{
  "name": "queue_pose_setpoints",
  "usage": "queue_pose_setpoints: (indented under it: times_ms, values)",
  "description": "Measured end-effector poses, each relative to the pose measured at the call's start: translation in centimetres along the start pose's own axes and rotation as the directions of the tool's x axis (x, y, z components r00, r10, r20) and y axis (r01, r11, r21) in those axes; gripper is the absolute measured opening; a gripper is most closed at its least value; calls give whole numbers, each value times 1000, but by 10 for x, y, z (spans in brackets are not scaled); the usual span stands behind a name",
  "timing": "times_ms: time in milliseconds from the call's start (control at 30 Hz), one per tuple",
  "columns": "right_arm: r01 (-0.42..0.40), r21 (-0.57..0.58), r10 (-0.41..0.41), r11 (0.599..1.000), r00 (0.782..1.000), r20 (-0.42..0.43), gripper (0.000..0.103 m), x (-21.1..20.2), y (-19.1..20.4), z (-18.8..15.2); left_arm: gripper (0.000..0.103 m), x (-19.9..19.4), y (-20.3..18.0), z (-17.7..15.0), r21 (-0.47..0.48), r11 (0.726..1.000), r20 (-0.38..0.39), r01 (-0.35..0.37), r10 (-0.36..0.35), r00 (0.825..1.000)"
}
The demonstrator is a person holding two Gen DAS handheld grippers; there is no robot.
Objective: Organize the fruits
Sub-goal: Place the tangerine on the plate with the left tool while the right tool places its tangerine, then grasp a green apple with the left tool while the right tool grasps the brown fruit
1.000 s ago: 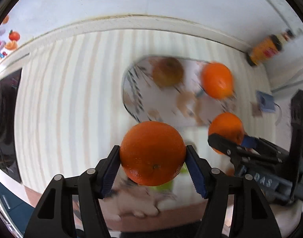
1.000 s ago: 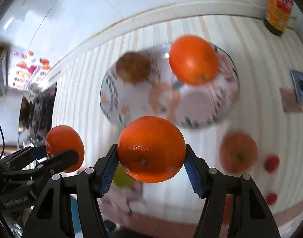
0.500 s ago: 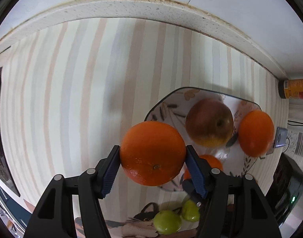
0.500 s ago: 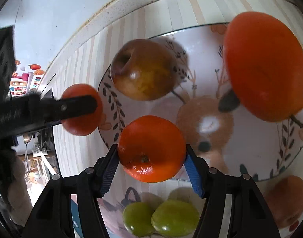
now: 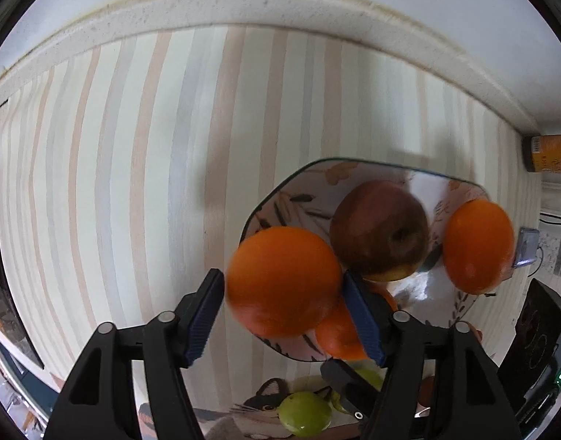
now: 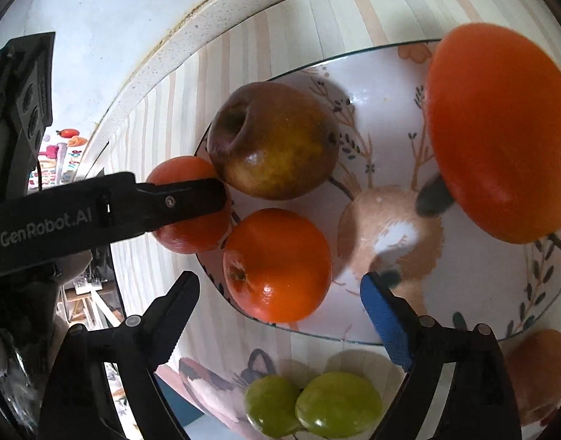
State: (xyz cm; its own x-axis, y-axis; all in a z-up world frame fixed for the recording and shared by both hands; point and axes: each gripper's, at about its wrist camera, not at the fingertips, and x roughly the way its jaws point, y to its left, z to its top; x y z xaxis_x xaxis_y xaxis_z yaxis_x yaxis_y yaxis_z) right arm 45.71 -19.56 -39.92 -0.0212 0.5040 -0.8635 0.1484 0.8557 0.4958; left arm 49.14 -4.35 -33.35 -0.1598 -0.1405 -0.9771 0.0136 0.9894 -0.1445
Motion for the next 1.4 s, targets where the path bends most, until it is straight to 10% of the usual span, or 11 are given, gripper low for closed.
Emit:
queue_pose_setpoints:
  times_ms: [100,467,1400]
  values:
    - [34,-17,-33,999,999,8,92,-11,2,-5,88,-16,-1,-6,3,1000,47,1,-1,999]
    - [372,-87,-355,924,920,165,96,-75,8,-40,88,-61,15,-74,-30,997,209,-74,79,975]
    - [433,-110,-361,895,846,393,96,-205,48,-179,88,-160,-17,-232,68,994,468,-89,48,882]
